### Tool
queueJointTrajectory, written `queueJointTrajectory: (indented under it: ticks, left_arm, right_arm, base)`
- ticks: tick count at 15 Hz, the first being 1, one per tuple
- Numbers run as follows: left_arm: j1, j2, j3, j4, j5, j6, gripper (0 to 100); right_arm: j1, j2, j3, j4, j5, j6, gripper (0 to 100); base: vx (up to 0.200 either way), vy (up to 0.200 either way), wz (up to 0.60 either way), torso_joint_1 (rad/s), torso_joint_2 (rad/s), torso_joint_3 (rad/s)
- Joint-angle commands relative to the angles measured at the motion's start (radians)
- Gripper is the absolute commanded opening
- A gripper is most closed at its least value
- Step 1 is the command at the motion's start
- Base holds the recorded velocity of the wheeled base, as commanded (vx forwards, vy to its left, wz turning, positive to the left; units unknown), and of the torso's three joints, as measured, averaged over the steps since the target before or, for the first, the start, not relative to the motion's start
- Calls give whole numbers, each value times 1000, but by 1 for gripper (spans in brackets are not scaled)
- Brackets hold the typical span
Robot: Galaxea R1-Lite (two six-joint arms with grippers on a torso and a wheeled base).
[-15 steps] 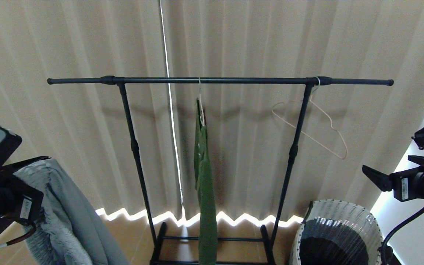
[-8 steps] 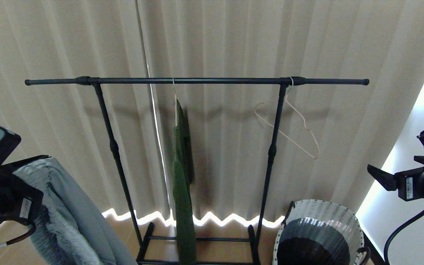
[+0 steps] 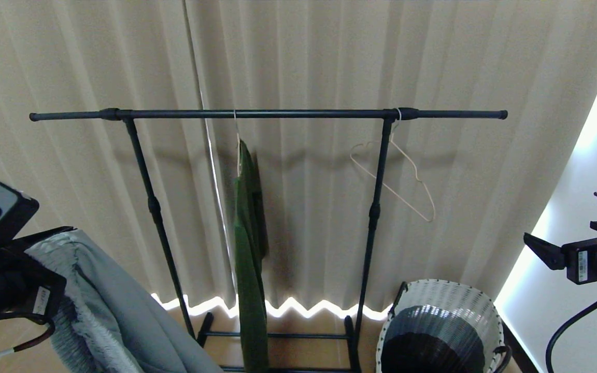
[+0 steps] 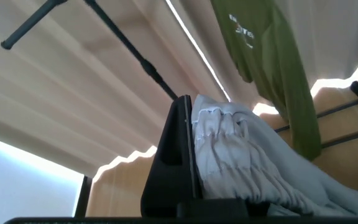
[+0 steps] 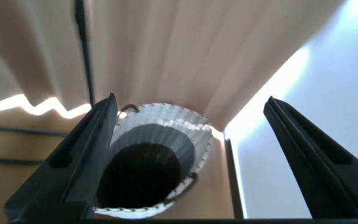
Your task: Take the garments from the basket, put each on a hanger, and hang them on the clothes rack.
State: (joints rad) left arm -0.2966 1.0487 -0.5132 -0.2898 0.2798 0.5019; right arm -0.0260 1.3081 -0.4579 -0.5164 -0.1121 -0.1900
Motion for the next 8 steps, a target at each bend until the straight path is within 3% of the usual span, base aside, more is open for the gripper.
queueJointTrajectory:
  ticks: [1,8]
  left_arm:
    - [-1,5,-4,0,1,0,0]
    - [33,19,2,0,1,-3,0]
  right_arm:
    - [1,-1,-2,-2,0,0,100]
    - [55,11,-25,-1,3,-2,100]
  base:
    - [200,0,0,2,2,2]
    - [200,0,0,0,3,0]
